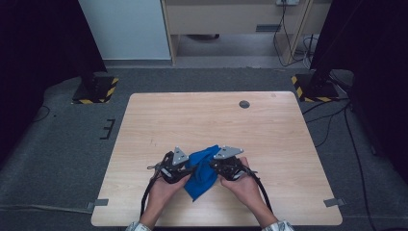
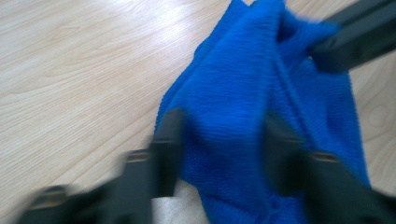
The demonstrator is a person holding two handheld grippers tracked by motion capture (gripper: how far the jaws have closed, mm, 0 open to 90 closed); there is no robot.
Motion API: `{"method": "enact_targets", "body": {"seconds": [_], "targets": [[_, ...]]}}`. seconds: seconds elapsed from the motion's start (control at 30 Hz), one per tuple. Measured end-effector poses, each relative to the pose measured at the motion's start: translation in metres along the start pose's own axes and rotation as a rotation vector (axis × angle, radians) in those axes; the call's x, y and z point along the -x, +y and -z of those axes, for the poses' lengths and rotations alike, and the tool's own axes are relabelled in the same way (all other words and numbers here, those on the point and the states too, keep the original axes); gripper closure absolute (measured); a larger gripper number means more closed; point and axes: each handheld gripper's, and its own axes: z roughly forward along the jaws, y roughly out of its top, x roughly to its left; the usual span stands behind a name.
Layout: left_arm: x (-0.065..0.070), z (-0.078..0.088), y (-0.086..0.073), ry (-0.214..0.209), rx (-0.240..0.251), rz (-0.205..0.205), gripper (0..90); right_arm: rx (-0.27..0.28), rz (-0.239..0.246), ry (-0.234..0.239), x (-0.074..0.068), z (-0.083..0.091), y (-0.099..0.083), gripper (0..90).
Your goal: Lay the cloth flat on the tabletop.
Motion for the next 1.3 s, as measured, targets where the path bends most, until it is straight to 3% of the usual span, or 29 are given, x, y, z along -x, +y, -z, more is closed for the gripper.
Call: {"method": "enact_targets", "body": {"seconds": [0.1, 0.2, 0.47, 0.6, 0.83, 0.93, 1.3], "targets": [[-0.004, 0.002, 0.002, 0.012, 0.013, 0.011, 80.4, 0.0, -0.018, -0.01, 0.006, 0.006, -0.001, 87.8], [-0.009, 0.007, 0.001, 0.043, 0.007, 0.014, 87.2, -0.011, -0.031, -0.028, 0.015, 0.012, -0.003, 87.8], [-0.032, 0.021, -0.016, 0.065, -0.032, 0.064, 87.5, -0.06, -0.099, -0.062, 0.045, 0.019, -0.018, 87.7], [-0.036, 0.022, -0.025, 0.066, -0.047, 0.077, 87.4, -0.074, -0.126, -0.089, 0.057, 0.019, -0.025, 87.7], [-0.041, 0.021, -0.031, 0.063, -0.073, 0.099, 87.5, -0.087, -0.141, -0.101, 0.066, 0.022, -0.031, 87.7], [-0.039, 0.022, -0.033, 0.064, -0.099, 0.086, 87.4, -0.102, -0.147, -0.096, 0.067, 0.021, -0.032, 87.5], [-0.042, 0.022, -0.044, 0.087, -0.164, 0.1, 86.8, -0.145, -0.175, -0.1, 0.078, 0.003, -0.034, 86.4]]}}
